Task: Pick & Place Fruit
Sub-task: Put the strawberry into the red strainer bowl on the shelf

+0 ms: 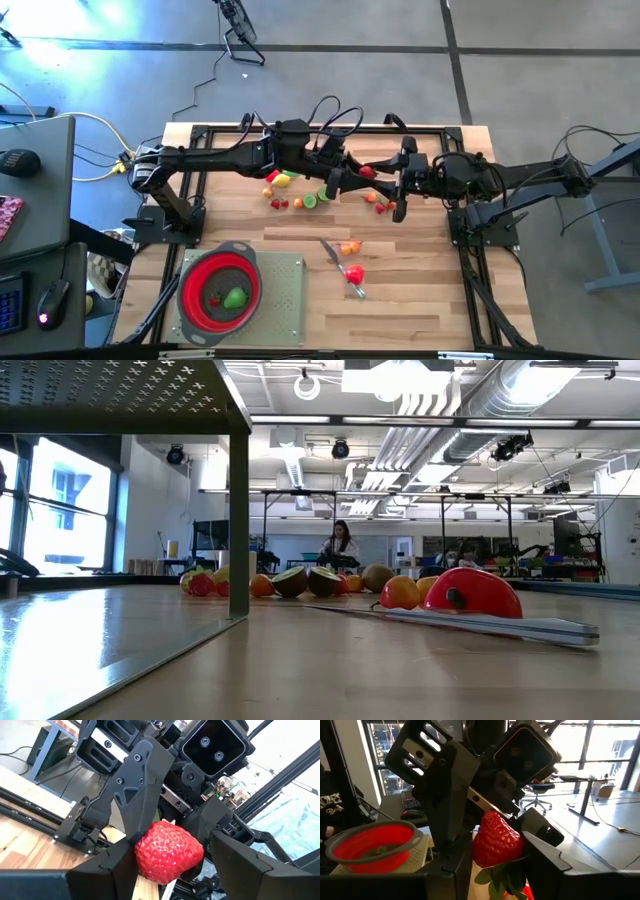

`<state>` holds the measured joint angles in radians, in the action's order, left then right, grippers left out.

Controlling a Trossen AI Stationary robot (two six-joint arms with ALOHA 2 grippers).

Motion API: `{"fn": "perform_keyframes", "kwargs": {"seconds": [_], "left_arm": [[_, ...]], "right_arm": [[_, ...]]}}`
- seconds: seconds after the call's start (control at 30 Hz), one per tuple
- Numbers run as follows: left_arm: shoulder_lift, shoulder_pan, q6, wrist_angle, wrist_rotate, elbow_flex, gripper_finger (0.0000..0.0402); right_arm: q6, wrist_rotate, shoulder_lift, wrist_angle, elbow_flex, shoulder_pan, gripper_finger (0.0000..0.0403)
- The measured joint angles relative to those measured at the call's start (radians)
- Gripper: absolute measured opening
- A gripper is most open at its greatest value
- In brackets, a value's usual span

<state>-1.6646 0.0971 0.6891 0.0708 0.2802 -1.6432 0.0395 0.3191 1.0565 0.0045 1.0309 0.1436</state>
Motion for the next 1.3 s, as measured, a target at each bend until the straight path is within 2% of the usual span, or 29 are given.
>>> {"fn": "perform_keyframes", "kwargs": {"seconds": [0.13,0.43,0.67,0.9,1.1,1.3], "left_arm": [[0.0,0.0,0.005,0.001,0.0,0.0,0.0218],[0.001,0.0,0.028,0.008,0.019,0.0,0.0165],[0.001,0.0,0.035,0.001,0.019,0.0,0.0161],[0.001,-0.001,0.047,0.001,0.026,0.0,0.0161],[0.001,0.0,0.048,0.001,0.021,0.0,0.0161],[0.001,0.001,0.044,0.025,0.009,-0.001,0.0161]], "right_arm": [[-0.001,-0.004,0.0,0.0,0.0,0.0,0.014],[-0.006,-0.036,-0.001,-0.015,0.0,0.001,0.014],[-0.005,-0.059,-0.001,-0.034,0.0,0.0,0.0136],[-0.004,-0.087,-0.001,-0.04,0.0,0.0,0.0153],[-0.01,-0.083,0.001,-0.048,-0.001,0.0,0.0187],[-0.014,-0.076,0.002,-0.068,-0.002,0.001,0.0256]]}}
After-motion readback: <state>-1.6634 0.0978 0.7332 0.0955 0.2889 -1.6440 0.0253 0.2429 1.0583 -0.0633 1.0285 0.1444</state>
